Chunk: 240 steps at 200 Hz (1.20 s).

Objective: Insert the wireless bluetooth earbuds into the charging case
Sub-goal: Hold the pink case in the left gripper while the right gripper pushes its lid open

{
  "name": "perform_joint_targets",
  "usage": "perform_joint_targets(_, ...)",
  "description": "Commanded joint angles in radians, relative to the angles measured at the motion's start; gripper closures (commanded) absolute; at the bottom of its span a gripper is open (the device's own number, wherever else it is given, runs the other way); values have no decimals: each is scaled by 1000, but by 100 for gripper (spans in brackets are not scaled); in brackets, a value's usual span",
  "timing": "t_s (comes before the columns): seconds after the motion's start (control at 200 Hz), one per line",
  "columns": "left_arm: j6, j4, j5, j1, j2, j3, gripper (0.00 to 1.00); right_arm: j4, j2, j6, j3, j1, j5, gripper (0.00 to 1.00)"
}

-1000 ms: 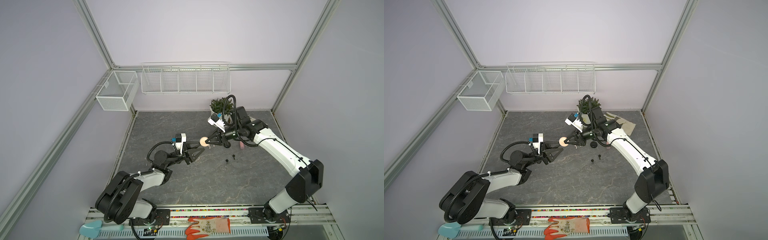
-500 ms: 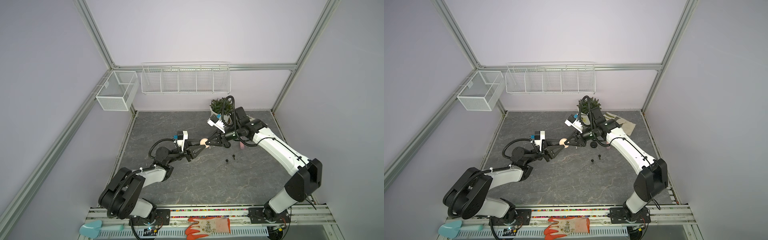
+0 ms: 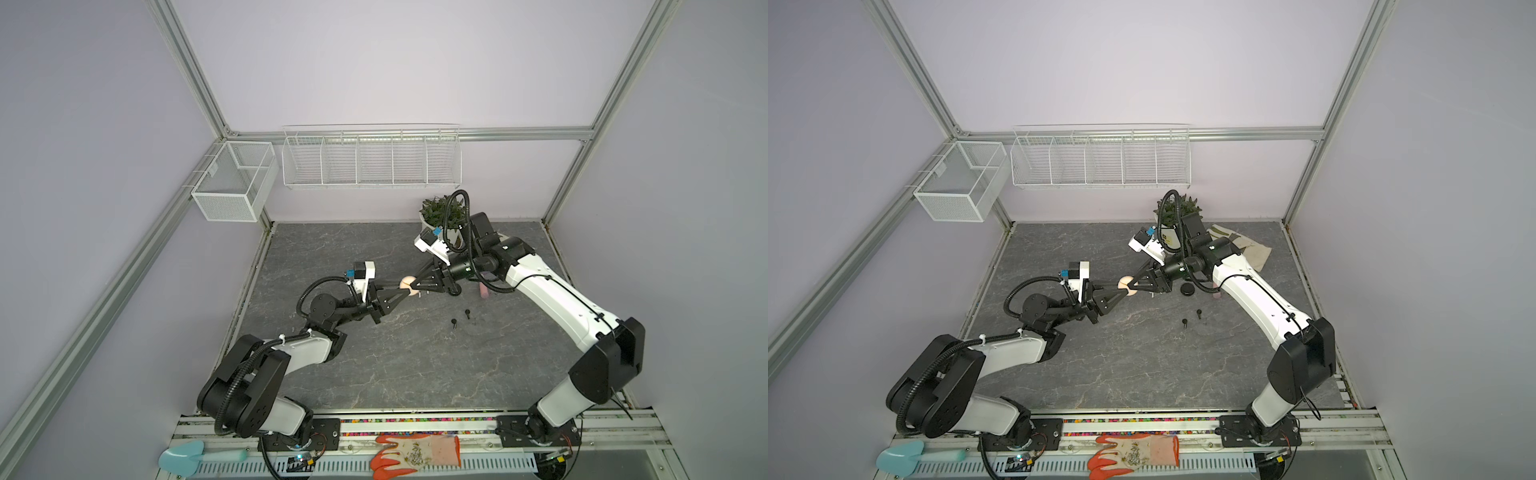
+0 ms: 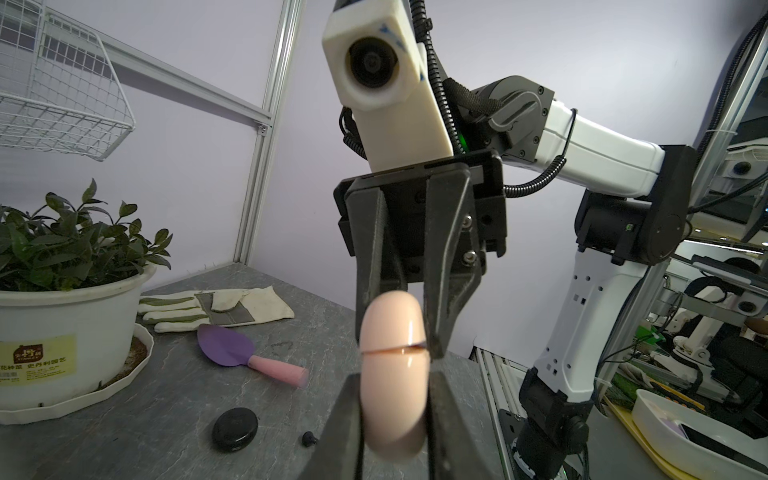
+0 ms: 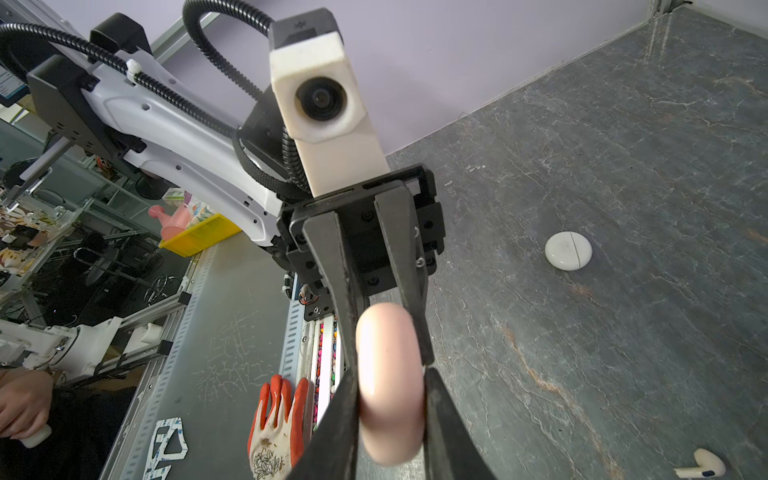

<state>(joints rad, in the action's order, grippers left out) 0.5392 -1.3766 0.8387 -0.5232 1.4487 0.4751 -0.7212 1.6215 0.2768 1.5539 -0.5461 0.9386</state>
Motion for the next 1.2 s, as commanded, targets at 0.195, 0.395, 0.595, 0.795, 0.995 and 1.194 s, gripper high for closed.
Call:
perform_joint_targets(0.195, -35, -38, 1, -2, -8, 7, 100, -9, -88, 56, 12, -18, -104, 30)
perform_joint_targets(0.395, -38, -39, 41, -2, -12, 5, 100, 117, -262, 255, -148, -31, -292, 33)
perform_joint_targets(0.595, -54, -39, 36, -3, -21, -13, 100, 188, -304, 406, -212, -83, -447, 36)
perform_joint_targets(0.795, -63, -39, 39, -2, -27, -32, 100, 231, -252, 438, -199, -134, -525, 34)
perform_joint_targets(0.995, -79, -39, 32, -2, -36, -52, 100, 282, -224, 418, -184, -144, -531, 38)
perform_joint_targets(1.194, -73, -39, 39, -2, -27, -40, 100, 259, -201, 432, -168, -156, -542, 39)
